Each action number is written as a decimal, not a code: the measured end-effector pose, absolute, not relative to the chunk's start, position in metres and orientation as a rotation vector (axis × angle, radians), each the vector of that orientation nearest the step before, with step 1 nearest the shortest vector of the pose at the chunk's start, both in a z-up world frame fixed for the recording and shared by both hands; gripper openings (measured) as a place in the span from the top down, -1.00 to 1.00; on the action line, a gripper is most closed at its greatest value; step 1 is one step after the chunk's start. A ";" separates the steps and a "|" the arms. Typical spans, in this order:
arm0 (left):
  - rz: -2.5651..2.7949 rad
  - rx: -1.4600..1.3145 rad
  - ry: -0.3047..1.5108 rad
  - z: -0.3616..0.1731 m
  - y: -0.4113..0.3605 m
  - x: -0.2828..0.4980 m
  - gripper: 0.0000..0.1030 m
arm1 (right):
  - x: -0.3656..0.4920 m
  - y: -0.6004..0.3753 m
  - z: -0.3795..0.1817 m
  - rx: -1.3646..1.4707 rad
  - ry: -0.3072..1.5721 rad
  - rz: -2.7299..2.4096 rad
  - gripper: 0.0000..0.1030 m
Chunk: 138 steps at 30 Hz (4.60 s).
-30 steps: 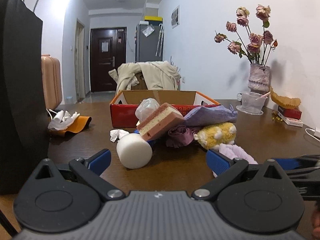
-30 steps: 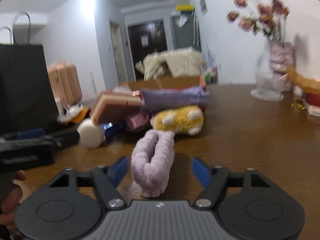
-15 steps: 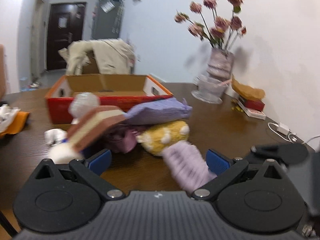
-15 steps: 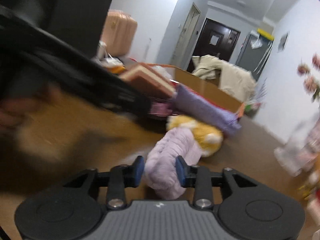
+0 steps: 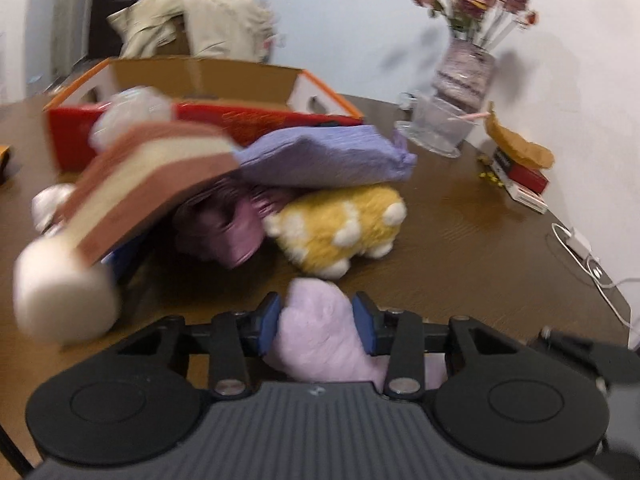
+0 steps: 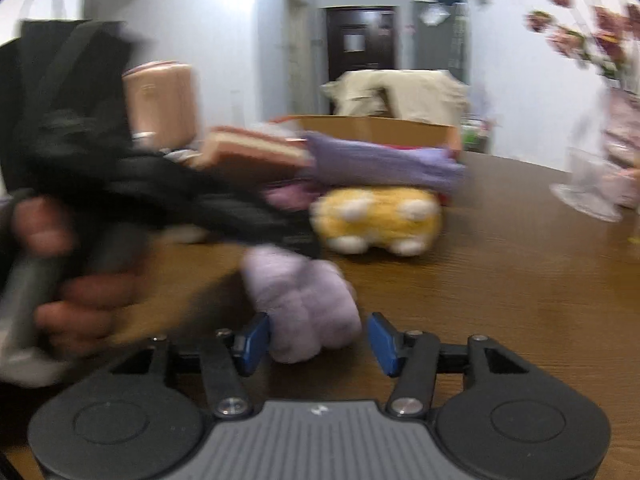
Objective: Organize soft objects
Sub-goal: 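Grasp the lilac fuzzy headband with the right gripper and lift it, then carry the headband into the cardboard box and open the right gripper, then grasp the pink-and-cream sponge block with the right gripper and lift it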
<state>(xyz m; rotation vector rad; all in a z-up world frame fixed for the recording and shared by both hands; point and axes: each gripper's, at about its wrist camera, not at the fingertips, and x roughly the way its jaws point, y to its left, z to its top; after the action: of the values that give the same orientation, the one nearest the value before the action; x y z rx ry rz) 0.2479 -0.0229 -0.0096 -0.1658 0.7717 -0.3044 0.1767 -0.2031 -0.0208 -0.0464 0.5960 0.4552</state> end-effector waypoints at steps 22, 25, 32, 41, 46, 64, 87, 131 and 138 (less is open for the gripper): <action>-0.252 -0.383 0.810 -0.014 -0.014 0.201 0.55 | 0.237 -0.235 -0.029 0.321 0.711 0.596 0.48; -0.315 -0.339 0.718 0.018 -0.017 0.193 0.64 | 0.222 -0.245 -0.007 0.411 0.685 0.610 0.60; -0.368 -0.332 0.526 0.134 0.032 0.285 0.64 | 0.291 -0.216 0.116 0.292 0.446 0.655 0.60; -0.161 -0.295 0.545 0.128 0.113 0.495 0.62 | 0.549 -0.106 0.110 0.314 0.733 0.614 0.61; 0.172 -0.351 0.673 0.061 0.137 0.564 0.36 | 0.633 -0.057 0.038 0.349 0.932 0.513 0.62; 0.064 -0.235 0.568 0.085 0.097 0.453 -0.51 | 0.564 -0.106 0.093 0.179 0.759 0.373 -0.17; -0.138 -0.041 0.415 0.050 0.032 0.110 -0.98 | 0.148 -0.214 0.046 0.120 0.475 0.238 -0.81; -0.162 -0.473 0.590 0.047 0.049 0.246 0.21 | 0.376 -0.162 0.037 0.296 0.840 0.670 0.28; -0.424 -0.406 0.535 0.046 0.031 0.208 0.19 | 0.275 -0.220 0.055 0.358 0.675 0.508 0.31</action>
<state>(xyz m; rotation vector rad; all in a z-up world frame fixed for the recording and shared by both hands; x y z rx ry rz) 0.2080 0.0315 0.0458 -0.4063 0.5352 -0.4240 0.2754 -0.2201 0.0553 0.3579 0.6747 0.5080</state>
